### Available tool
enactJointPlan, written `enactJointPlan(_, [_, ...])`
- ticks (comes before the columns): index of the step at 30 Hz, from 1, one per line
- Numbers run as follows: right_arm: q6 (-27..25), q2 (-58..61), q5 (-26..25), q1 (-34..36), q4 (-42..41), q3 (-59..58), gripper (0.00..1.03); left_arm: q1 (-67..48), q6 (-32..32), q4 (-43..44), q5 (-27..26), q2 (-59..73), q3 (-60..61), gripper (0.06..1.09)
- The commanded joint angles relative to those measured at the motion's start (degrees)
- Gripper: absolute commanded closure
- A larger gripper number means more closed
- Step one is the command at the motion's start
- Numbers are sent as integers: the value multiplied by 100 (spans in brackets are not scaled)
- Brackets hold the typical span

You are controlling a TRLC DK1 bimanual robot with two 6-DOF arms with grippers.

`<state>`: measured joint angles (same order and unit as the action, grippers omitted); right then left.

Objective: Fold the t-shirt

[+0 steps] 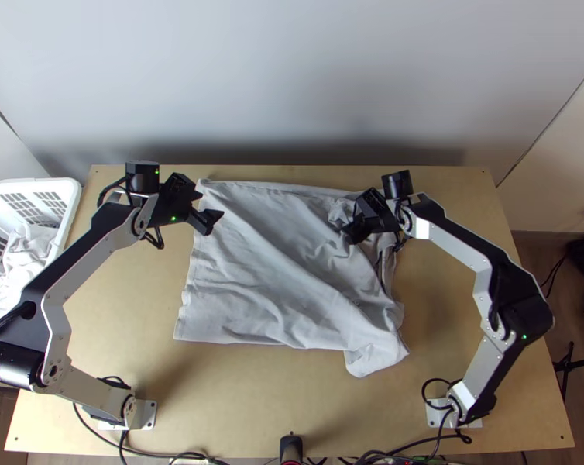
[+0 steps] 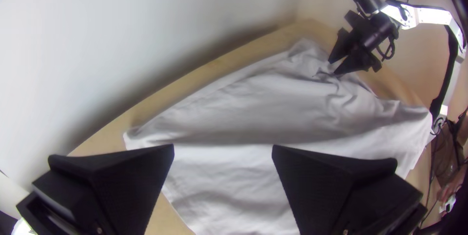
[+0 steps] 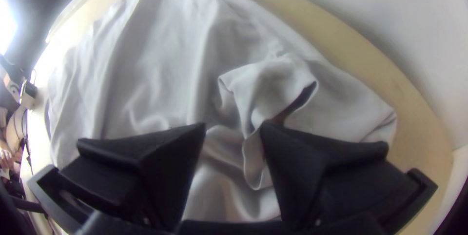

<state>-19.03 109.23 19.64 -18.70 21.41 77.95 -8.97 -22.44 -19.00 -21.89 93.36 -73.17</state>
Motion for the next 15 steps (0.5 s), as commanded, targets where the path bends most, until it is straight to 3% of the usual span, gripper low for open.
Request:
enactJointPlan(1, [22,309,-4,59,-49,220,67,36,-59,11,-8,-37,48,11])
enactJointPlan(12, [22,617,-4,59,-146,405,68,80,-147,-51,-8,-178,74,11])
enactJointPlan(13, [22,617,-4,59,-172,405,79,89,-156,-68,-8,-196,74,11])
enactJointPlan(14, [22,617,-4,59,-278,396,98,106,-156,-68,-8,-204,83,11])
enactJointPlan(15, [39,599,-4,68,-374,370,100,115,-156,-77,-8,-213,92,11])
